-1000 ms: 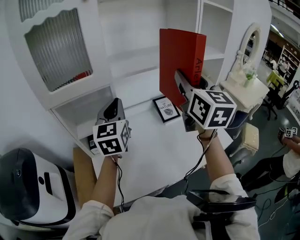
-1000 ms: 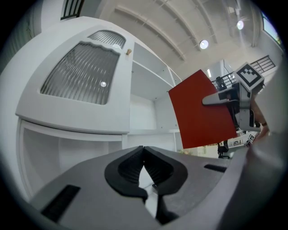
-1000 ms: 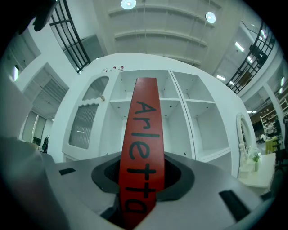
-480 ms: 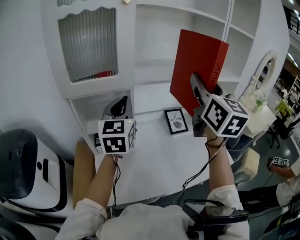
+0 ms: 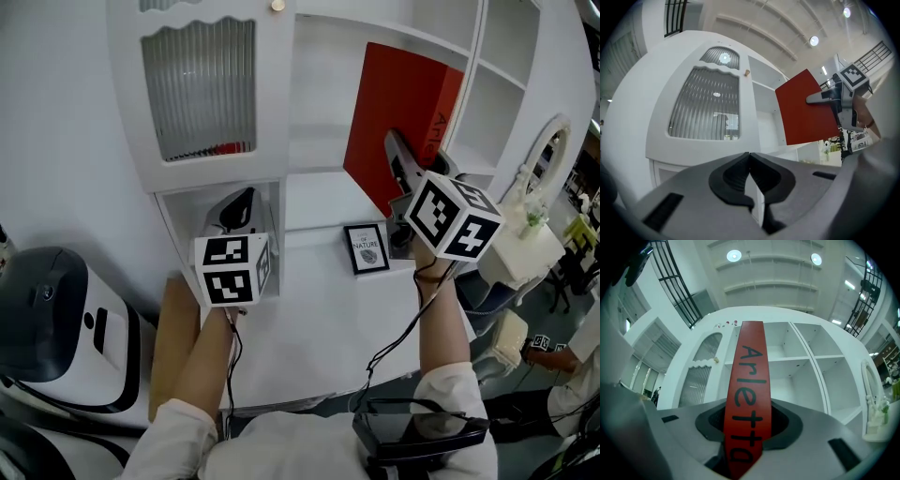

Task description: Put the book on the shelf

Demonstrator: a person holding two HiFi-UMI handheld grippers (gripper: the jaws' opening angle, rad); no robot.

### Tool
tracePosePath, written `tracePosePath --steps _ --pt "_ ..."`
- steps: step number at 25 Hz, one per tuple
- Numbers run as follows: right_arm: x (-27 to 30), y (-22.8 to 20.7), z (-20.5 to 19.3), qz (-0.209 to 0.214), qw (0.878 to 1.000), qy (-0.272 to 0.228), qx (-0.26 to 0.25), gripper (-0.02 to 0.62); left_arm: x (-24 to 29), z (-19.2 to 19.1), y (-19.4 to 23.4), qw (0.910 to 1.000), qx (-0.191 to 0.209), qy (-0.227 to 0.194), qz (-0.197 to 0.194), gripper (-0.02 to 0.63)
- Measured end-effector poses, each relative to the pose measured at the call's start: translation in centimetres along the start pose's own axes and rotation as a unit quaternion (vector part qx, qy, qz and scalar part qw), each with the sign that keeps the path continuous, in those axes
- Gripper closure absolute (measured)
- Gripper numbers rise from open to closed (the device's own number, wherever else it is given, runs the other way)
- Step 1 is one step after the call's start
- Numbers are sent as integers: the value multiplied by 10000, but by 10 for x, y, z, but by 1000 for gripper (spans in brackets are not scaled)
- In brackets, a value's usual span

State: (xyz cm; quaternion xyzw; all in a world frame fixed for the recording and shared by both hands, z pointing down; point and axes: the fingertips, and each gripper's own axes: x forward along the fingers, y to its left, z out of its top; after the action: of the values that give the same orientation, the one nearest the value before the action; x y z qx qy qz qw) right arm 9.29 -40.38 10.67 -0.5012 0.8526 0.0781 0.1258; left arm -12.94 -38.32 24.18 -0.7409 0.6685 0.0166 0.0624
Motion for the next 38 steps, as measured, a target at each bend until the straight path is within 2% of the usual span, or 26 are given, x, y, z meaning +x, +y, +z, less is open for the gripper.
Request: tracePosePath --steps 19,38 --pt "76 28 -17 515 9985 -80 148 422 -10 13 66 9960 43 -96 883 598" --pt "145 49 -39 617 9980 -145 71 422 -23 9 115 9876 17 -119 1563 598"
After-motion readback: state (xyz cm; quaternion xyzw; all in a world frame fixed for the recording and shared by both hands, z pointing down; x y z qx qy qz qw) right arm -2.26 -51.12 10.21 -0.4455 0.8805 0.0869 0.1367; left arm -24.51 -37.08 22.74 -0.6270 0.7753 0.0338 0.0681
